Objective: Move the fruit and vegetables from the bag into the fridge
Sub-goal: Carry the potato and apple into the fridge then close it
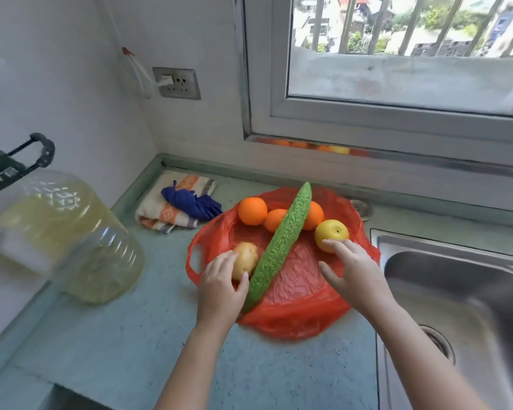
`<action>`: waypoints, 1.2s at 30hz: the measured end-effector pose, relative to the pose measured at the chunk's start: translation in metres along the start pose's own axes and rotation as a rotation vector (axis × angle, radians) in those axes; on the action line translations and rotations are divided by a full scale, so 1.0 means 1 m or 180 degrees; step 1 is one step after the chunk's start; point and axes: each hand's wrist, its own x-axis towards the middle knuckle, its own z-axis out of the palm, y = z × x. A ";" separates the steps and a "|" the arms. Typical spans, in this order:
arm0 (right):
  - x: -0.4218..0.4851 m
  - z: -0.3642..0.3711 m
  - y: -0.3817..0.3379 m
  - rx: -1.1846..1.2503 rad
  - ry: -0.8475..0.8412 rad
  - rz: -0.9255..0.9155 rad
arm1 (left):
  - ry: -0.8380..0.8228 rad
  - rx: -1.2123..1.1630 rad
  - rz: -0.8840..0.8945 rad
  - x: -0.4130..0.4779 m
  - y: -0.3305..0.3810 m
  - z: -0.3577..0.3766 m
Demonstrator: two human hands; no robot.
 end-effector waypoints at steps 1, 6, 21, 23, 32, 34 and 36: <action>0.005 0.003 0.004 0.0001 -0.0017 0.0052 | -0.0047 0.0012 -0.0016 0.006 -0.003 0.006; 0.036 0.017 0.021 0.0003 -0.0055 0.0212 | -0.0240 -0.0014 -0.0183 0.033 -0.018 0.030; 0.086 0.069 0.070 0.0107 -0.0331 0.0654 | -0.0669 -0.0037 -0.0482 0.056 -0.034 0.065; 0.087 0.072 0.074 0.0166 -0.0335 0.0796 | -0.0703 -0.0021 -0.0493 0.059 -0.034 0.068; 0.077 0.070 0.073 0.0079 -0.0432 0.1202 | -0.0752 -0.0108 -0.0644 0.062 -0.038 0.069; 0.076 0.067 0.075 0.0045 -0.0468 0.1323 | -0.0793 -0.0108 -0.0744 0.063 -0.038 0.068; 0.075 0.065 0.076 0.0048 -0.0472 0.1397 | -0.0859 -0.0115 -0.0816 0.065 -0.037 0.067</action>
